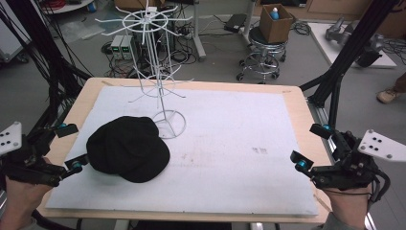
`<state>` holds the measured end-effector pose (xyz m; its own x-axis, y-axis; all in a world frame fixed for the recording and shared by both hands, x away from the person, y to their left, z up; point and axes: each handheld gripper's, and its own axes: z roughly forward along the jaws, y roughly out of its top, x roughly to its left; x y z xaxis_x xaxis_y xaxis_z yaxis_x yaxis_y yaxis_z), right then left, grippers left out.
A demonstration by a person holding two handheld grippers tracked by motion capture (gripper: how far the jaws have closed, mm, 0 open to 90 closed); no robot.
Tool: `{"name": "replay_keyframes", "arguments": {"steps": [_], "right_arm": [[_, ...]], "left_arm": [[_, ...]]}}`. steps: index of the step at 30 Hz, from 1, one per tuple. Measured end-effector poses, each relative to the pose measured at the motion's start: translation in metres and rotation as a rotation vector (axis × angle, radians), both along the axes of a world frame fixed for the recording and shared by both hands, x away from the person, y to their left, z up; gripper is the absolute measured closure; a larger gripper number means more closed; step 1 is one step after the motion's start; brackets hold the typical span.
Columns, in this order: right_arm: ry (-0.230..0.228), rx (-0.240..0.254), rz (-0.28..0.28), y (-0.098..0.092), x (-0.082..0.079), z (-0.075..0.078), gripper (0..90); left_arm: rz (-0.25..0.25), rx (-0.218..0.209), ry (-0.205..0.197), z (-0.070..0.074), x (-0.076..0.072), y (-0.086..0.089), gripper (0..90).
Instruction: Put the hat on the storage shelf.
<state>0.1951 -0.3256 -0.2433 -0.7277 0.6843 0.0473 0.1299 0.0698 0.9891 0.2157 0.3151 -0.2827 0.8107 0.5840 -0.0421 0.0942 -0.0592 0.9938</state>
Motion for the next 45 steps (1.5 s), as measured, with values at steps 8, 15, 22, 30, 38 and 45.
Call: {"name": "replay_keyframes", "arguments": {"steps": [8,15,22,30,38,45], "right_arm": [[0.005,0.003,0.001,0.001,0.0,-0.001,1.6],[0.018,0.004,0.012,0.002,0.004,-0.004,1.6],[0.032,-0.013,0.025,0.012,0.01,-0.005,1.6],[0.042,-0.028,0.035,0.019,0.013,-0.006,1.6],[0.049,-0.033,0.043,0.021,0.015,-0.008,1.6],[0.053,-0.032,0.044,0.021,0.016,-0.008,1.6]], "left_arm": [[0.012,0.004,-0.001,-0.004,0.003,0.002,3.0],[0.042,0.012,0.009,-0.012,0.012,0.005,3.0],[0.045,0.007,0.027,-0.016,0.027,0.008,3.0],[0.071,0.027,0.068,-0.02,0.054,0.006,3.0],[0.091,0.045,0.114,-0.027,0.075,0.005,3.0],[0.106,0.061,0.158,-0.034,0.089,0.007,3.0]]}}
